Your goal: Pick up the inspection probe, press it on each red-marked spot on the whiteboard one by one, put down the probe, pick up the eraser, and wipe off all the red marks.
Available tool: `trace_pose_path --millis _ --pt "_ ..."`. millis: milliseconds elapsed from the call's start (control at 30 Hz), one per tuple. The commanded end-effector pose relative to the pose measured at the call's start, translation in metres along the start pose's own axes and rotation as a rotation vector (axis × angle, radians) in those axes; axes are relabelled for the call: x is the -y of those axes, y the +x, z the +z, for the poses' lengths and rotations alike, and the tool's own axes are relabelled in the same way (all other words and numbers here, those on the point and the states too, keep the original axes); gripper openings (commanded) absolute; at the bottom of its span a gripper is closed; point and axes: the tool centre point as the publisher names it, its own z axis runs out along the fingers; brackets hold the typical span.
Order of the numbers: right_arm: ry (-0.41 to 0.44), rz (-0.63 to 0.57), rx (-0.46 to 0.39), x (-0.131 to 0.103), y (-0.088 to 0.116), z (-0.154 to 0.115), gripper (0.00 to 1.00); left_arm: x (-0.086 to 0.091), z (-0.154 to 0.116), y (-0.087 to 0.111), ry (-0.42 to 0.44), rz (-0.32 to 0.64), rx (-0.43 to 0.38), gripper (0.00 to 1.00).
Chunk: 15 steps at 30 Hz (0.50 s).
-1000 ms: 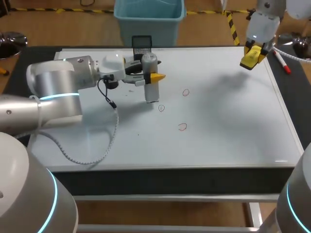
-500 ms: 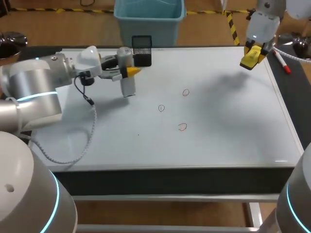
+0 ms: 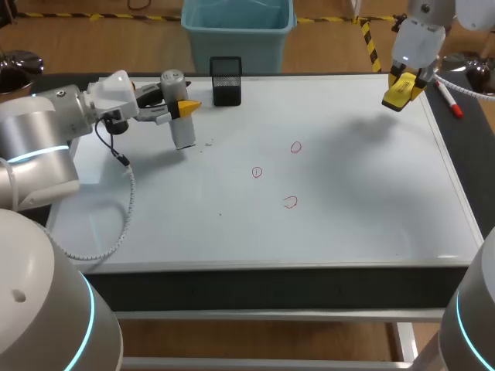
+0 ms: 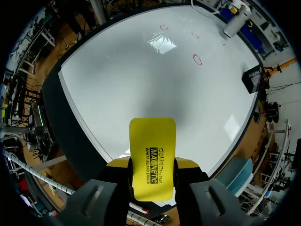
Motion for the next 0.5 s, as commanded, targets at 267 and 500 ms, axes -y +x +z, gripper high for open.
trace_pose_path --millis 267,500 --pt "0.002 -0.002 -0.003 0.000 0.000 -0.001 0.00 -0.004 0.000 -0.022 -0.001 -0.024 -0.004 0.00" --pt "0.002 -0.002 -0.003 0.000 0.000 -0.001 0.00 0.001 0.001 -0.025 0.002 -0.021 0.022 0.00"
